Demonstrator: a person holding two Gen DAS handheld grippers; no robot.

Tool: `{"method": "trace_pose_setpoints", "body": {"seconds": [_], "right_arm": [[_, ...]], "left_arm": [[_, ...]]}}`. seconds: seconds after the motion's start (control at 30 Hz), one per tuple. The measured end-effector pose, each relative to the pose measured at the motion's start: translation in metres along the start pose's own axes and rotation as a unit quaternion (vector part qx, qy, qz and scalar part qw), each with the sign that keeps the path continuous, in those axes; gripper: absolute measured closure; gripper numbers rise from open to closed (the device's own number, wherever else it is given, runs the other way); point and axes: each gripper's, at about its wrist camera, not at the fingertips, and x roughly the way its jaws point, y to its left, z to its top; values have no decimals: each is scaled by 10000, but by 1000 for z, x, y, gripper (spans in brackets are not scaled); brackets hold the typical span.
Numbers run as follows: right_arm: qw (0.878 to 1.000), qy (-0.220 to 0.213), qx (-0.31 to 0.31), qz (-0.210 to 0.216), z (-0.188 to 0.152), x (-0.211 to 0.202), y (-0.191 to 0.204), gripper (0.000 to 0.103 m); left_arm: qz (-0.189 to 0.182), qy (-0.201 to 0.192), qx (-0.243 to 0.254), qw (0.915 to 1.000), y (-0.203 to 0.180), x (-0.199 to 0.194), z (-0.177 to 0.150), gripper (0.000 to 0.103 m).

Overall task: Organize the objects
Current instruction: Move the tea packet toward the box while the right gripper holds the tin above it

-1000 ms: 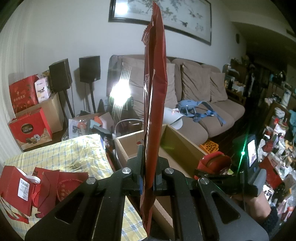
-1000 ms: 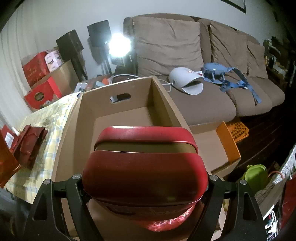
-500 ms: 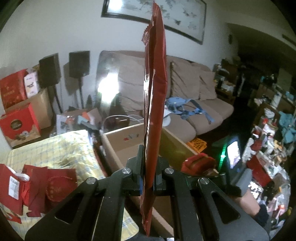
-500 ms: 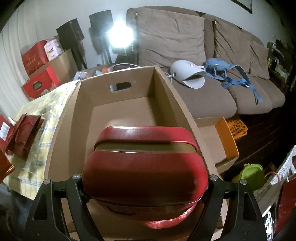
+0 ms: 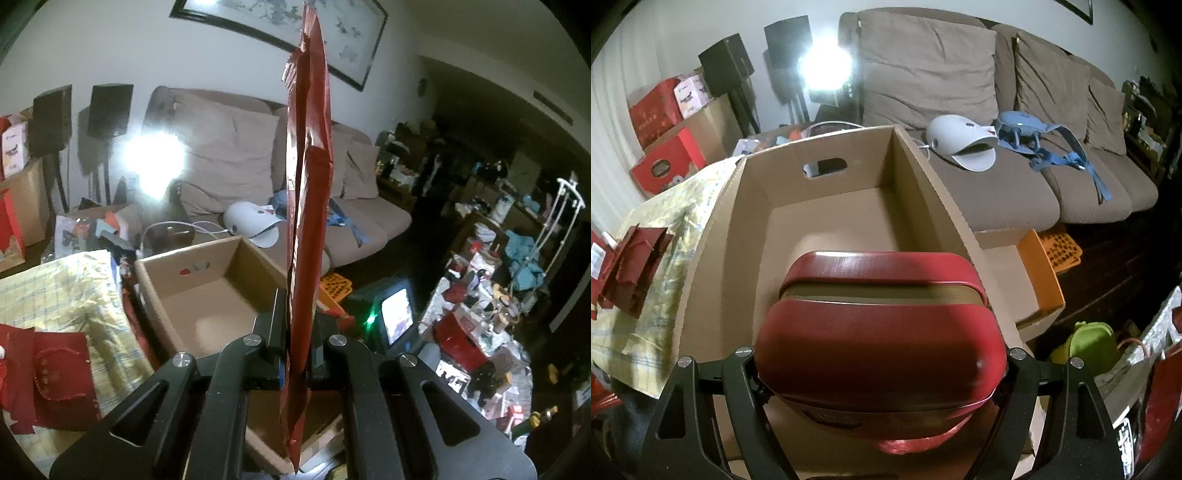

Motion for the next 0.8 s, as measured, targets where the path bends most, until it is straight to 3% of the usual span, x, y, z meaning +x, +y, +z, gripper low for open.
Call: {"method": "trace_pose_setpoints", "body": {"seconds": [0.2,0.8], "right_arm": [[10000,43,18,24,0,2,-2,20],[9996,9,120,246,0,0,1,20]], "left_arm": [[-212,142,-93,9996,-8,14,0,97],[-147,310,-302,9990,6,38,-21,97]]}}
